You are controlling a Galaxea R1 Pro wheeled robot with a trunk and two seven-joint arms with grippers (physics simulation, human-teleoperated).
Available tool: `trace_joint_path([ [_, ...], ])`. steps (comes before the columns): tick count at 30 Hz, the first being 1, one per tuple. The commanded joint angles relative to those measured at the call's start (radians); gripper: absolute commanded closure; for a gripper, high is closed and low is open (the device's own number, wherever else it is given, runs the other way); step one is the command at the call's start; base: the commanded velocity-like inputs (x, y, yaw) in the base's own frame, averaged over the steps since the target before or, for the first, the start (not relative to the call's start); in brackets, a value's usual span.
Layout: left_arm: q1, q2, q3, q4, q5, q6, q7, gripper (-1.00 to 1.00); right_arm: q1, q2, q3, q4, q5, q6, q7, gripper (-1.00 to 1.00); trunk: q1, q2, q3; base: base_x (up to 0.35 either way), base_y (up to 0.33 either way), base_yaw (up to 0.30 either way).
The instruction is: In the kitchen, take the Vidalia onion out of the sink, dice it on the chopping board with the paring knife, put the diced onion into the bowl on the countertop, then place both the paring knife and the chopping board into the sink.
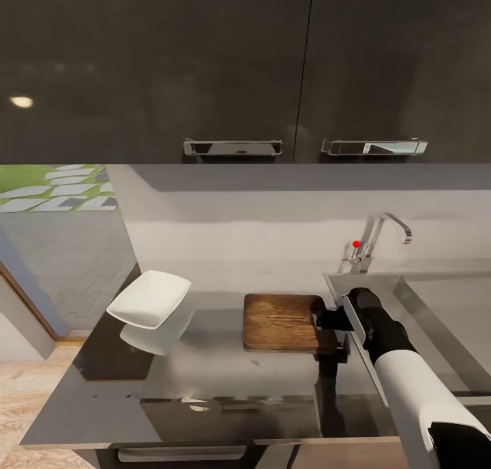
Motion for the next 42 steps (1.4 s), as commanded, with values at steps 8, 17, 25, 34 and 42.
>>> trace_joint_path([
  [8,0.001,0.000,0.000,-0.003,0.001,0.001,-0.001,-1.00,-0.001,0.000,-0.001,-0.004,-0.002,0.004,-0.001,-1.00,0.001,-0.002,-0.002,0.000,0.000,0.000],
  [17,0.001,-0.001,0.000,-0.003,0.001,0.001,-0.001,-1.00,-0.001,0.000,0.001,-0.107,-0.004,0.004,0.001,-1.00,0.001,-0.002,-0.002,0.000,0.000,0.000],
  [25,0.001,-0.002,0.000,-0.003,0.001,0.001,-0.001,-1.00,-0.001,0.000,0.006,-0.194,-0.003,0.004,0.001,-1.00,0.001,-0.002,-0.002,0.000,0.000,0.000],
  [34,0.001,-0.002,0.000,-0.003,0.001,0.001,-0.001,-1.00,0.001,-0.001,0.007,-0.248,-0.003,0.003,0.004,-1.00,0.001,-0.002,-0.002,-0.104,-0.144,0.000],
  [42,0.001,-0.002,0.000,-0.003,0.001,0.001,-0.001,-1.00,0.007,-0.002,0.007,-0.254,-0.001,-0.082,0.010,-1.00,0.001,-0.002,-0.002,-0.210,-0.245,0.000],
])
